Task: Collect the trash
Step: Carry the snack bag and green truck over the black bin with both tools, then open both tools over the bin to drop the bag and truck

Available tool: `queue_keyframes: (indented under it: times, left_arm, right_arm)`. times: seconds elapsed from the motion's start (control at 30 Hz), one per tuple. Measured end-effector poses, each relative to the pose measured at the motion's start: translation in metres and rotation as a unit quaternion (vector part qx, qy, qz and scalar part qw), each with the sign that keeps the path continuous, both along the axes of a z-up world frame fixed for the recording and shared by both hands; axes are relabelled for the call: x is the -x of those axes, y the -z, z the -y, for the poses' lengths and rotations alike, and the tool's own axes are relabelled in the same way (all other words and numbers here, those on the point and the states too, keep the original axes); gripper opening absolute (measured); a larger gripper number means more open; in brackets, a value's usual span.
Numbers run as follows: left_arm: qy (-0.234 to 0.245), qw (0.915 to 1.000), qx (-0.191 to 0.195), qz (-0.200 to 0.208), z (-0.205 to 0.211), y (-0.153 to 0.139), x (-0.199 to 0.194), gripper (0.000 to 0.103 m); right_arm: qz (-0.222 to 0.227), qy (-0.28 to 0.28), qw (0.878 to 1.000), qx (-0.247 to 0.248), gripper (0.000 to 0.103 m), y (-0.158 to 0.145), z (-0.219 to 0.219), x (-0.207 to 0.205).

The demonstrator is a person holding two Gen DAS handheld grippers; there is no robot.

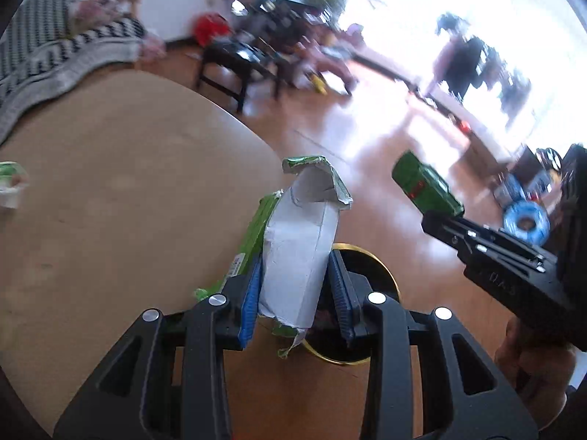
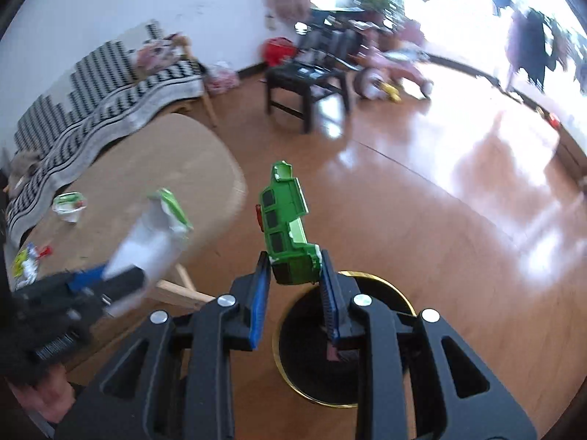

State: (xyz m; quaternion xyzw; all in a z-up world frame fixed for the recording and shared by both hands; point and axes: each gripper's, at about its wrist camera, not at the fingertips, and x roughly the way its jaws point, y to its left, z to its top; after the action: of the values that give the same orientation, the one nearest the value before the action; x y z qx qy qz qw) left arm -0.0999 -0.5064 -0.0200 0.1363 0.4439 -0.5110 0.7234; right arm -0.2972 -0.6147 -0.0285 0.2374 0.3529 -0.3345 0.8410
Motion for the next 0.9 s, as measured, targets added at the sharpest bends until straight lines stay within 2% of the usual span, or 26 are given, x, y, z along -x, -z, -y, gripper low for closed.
queue_keyframes:
  times: [0.1,0.13,0.2,0.27,0.4,0.6,0.9]
  left_arm:
    - [0.027,0.9994,-0.020,-0.011,0.026,0.032,0.026,0.035]
    - [0.034,0.9982,-0.028,-0.041,0.031,0.046,0.030,0.035]
    - [0.040,0.9958,-0.050,-0.066,0.039,0.066,0.034,0.035]
    - [0.047,0.9938,-0.072,-0.071,0.044,0.081,0.043,0.035]
    - [0.050,0.9932,-0.077,-0.072,0.054,0.090,0.044,0.035]
    - [0.056,0.9926,-0.088,-0.061,0.058,0.098,0.040,0.036]
    - [0.081,0.9926,-0.082,-0.038,0.063,0.092,0.053,0.036]
  right_arm:
    - [-0.007,0.025,0.999,-0.019,0.027,0.026,0.015,0.024]
    - [-0.009,0.031,0.999,-0.026,0.027,0.035,0.019,0.029]
    - [-0.016,0.041,0.998,-0.041,0.027,0.053,0.026,0.041]
    - [-0.022,0.050,0.997,-0.057,0.027,0.070,0.027,0.048]
    - [-0.031,0.062,0.993,-0.092,0.027,0.101,0.029,0.063]
    - [-0.039,0.068,0.991,-0.109,0.027,0.115,0.028,0.068]
    - [-0.033,0.070,0.992,-0.099,0.027,0.100,0.033,0.060]
